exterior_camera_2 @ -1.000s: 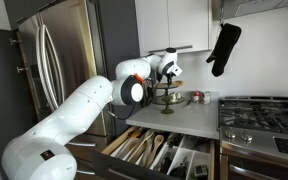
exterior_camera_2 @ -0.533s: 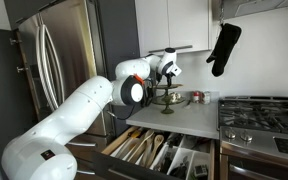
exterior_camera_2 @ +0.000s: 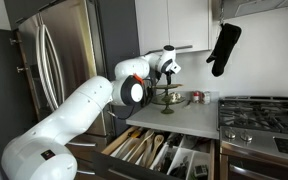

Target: Put the wooden spoon on top of the cake tray

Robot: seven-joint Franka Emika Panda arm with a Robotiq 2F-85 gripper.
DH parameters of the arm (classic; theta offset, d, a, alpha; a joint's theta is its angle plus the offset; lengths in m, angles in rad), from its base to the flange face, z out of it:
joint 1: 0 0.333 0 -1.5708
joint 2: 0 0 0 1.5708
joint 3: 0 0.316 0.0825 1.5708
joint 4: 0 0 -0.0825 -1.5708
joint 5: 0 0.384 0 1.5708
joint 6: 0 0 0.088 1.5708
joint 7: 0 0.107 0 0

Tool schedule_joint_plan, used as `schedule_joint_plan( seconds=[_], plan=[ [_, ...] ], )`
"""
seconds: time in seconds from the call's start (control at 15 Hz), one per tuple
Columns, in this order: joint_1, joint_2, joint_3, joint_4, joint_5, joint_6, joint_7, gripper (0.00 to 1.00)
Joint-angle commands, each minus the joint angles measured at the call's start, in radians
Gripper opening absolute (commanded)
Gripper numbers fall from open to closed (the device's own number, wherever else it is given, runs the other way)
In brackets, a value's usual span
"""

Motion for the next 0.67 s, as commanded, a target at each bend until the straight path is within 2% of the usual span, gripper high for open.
schedule_joint_plan(
  seconds=[0.0,0.07,0.13,0.2,0.4,0.6],
  plan=[
    [-0.001,-0.004,-0.014,0.028,-0.023,-0.056,0.02,0.89],
    [-0.001,-0.016,-0.018,0.023,-0.029,-0.087,0.02,0.96],
    [0.002,-0.035,-0.032,0.016,-0.048,-0.134,0.018,0.96],
    [0.002,-0.048,-0.039,0.015,-0.063,-0.175,0.01,1.0],
    [0.015,-0.098,-0.079,0.018,-0.153,-0.344,-0.02,1.0],
    [0.02,-0.142,-0.066,0.021,-0.188,-0.5,-0.12,1.0]
  ],
)
